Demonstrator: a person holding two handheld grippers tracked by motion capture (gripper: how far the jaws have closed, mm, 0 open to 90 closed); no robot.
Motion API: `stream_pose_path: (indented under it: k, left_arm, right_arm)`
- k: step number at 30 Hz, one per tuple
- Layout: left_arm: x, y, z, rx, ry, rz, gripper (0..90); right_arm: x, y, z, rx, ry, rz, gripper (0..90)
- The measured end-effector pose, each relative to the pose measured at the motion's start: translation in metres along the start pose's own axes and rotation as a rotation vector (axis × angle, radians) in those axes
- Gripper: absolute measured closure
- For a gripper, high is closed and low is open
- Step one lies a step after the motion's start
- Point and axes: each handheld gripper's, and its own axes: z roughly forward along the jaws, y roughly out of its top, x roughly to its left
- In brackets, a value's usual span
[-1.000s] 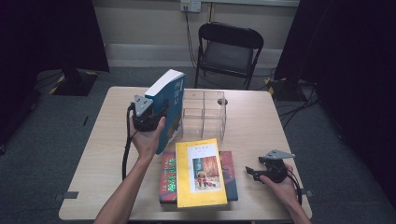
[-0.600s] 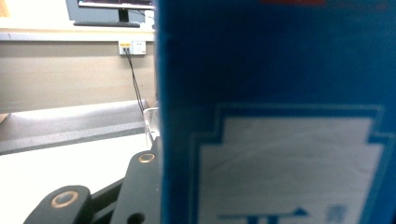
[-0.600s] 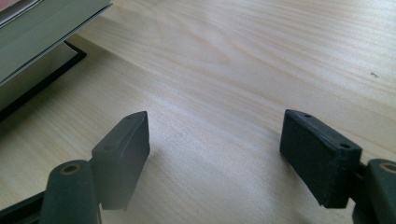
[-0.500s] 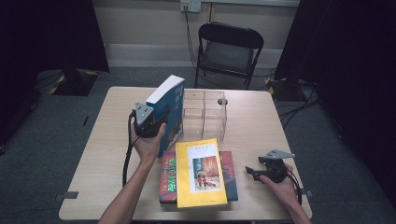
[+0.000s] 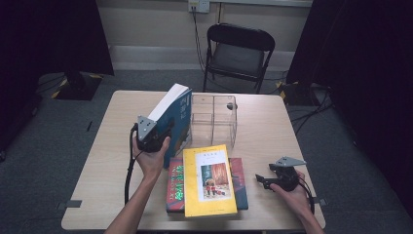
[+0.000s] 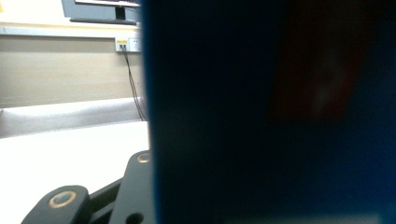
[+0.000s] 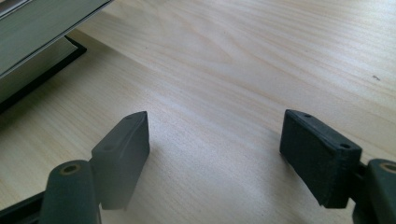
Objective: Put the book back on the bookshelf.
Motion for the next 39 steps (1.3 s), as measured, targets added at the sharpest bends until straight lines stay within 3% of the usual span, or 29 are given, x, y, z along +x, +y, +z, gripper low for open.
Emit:
stream_pose_path:
  k: [8,12,16,26,32,39]
  left_arm:
    - [0.001,0.000,-0.008,0.025,-0.013,0.004,59.3]
    - [0.002,0.002,-0.009,0.034,-0.021,-0.011,58.4]
    - [0.003,0.007,-0.011,0.023,-0.051,-0.054,53.3]
    - [0.003,0.028,-0.018,0.060,-0.057,0.008,54.3]
    - [0.004,0.033,-0.020,0.089,-0.056,0.002,55.7]
    - [0.006,0.045,-0.022,0.169,-0.073,0.014,54.5]
  right_arm:
    - [0.000,0.000,0.000,0.000,-0.002,-0.005,24.1]
    - [0.000,0.000,0.000,0.000,-0.001,-0.002,24.1]
    - [-0.001,0.000,0.000,-0.002,0.004,0.003,24.2]
    - [-0.001,0.000,0.000,-0.002,0.005,0.005,24.2]
    - [0.000,0.000,0.000,-0.001,0.003,0.003,24.4]
    - [0.000,0.000,0.000,0.000,0.001,-0.001,24.3]
